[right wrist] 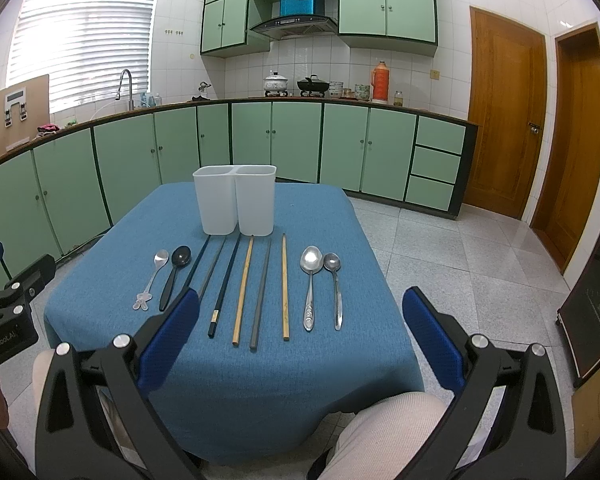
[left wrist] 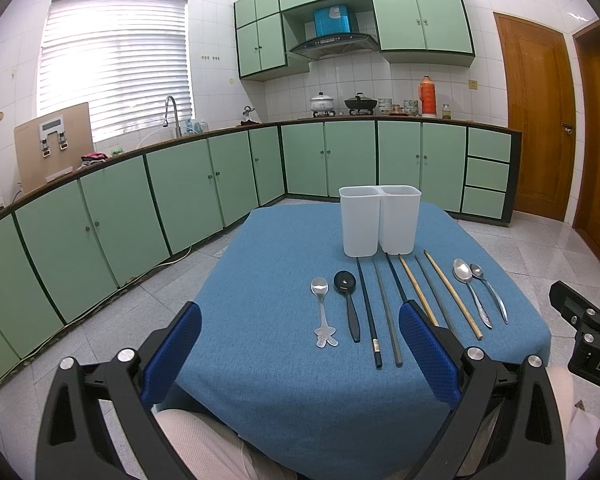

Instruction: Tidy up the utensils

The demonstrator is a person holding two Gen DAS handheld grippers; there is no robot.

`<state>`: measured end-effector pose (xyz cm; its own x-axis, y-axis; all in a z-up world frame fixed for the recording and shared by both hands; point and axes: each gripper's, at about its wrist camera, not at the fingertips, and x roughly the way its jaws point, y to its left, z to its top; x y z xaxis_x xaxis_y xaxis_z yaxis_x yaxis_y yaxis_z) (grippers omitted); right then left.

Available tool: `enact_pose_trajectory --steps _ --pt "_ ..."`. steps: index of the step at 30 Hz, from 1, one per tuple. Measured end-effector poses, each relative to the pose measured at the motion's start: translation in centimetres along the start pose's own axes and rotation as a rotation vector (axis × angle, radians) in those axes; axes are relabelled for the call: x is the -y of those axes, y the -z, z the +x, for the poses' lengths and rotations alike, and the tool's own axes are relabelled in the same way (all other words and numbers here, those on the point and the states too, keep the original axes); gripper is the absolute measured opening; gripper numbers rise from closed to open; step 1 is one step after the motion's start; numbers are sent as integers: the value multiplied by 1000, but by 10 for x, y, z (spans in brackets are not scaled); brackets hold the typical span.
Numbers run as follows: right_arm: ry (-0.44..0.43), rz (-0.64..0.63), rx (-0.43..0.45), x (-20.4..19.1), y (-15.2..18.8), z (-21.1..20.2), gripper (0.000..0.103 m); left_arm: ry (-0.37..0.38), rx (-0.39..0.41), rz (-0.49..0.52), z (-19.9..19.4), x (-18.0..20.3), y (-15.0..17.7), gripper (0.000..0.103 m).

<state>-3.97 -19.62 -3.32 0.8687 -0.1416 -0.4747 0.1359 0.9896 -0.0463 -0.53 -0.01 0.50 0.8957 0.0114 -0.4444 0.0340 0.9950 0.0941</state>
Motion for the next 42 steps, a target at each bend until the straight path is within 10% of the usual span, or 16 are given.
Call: enact_pose_trajectory --steps 42 --pt "18 3 -4 11 -5 18 98 -1 -39 -28 22 -29 -8 97"
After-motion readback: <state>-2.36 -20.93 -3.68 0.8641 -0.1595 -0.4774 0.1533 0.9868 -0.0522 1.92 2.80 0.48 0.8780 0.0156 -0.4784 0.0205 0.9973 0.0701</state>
